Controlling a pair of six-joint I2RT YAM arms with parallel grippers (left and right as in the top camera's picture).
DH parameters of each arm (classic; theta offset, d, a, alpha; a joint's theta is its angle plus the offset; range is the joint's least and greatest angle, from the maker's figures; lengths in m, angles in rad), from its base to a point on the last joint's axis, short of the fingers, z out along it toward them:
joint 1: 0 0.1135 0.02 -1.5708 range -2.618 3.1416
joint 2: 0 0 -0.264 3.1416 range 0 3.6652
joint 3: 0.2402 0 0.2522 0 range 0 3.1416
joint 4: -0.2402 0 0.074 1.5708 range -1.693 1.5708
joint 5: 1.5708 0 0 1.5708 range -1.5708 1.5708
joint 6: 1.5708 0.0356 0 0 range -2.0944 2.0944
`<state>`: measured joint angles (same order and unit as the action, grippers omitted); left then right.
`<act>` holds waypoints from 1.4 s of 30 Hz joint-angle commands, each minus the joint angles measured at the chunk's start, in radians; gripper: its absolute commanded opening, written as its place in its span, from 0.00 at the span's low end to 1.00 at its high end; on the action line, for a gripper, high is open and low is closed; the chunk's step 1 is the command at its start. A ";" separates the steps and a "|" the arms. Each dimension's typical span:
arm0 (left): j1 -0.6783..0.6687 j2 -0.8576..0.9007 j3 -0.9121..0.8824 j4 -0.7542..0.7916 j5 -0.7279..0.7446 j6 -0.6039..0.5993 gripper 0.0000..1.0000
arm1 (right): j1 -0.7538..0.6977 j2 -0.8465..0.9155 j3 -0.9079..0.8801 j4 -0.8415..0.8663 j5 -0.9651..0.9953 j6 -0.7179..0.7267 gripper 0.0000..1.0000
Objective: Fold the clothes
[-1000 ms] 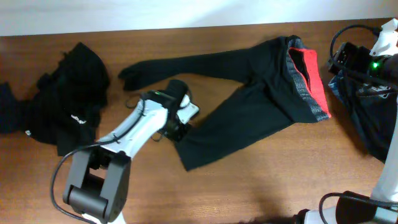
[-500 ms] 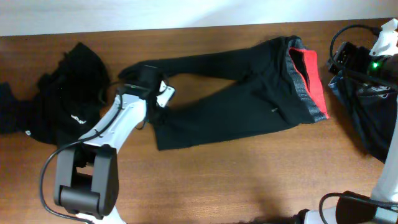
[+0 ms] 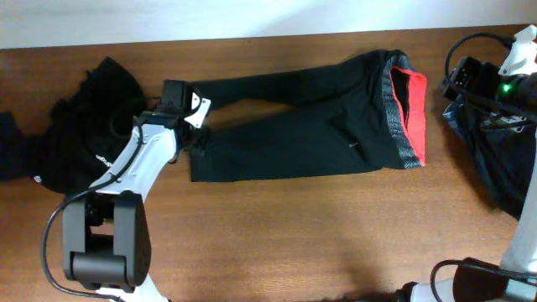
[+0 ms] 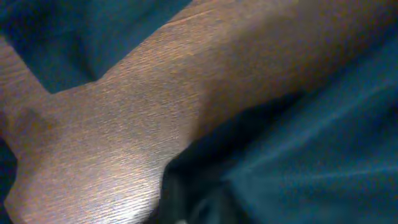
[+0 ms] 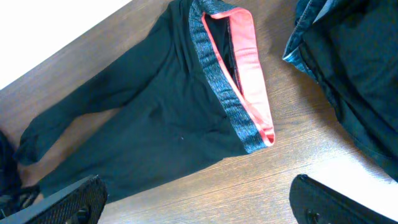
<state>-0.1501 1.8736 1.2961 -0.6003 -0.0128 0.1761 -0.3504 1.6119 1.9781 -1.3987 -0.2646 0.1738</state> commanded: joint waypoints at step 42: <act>0.224 -0.006 -0.001 -0.187 0.426 -0.183 0.62 | -0.003 0.000 0.003 -0.007 -0.017 -0.039 0.99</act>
<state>0.0753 1.8736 1.2984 -0.7898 0.3538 0.0013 -0.3504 1.6119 1.9781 -1.4082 -0.2684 0.1482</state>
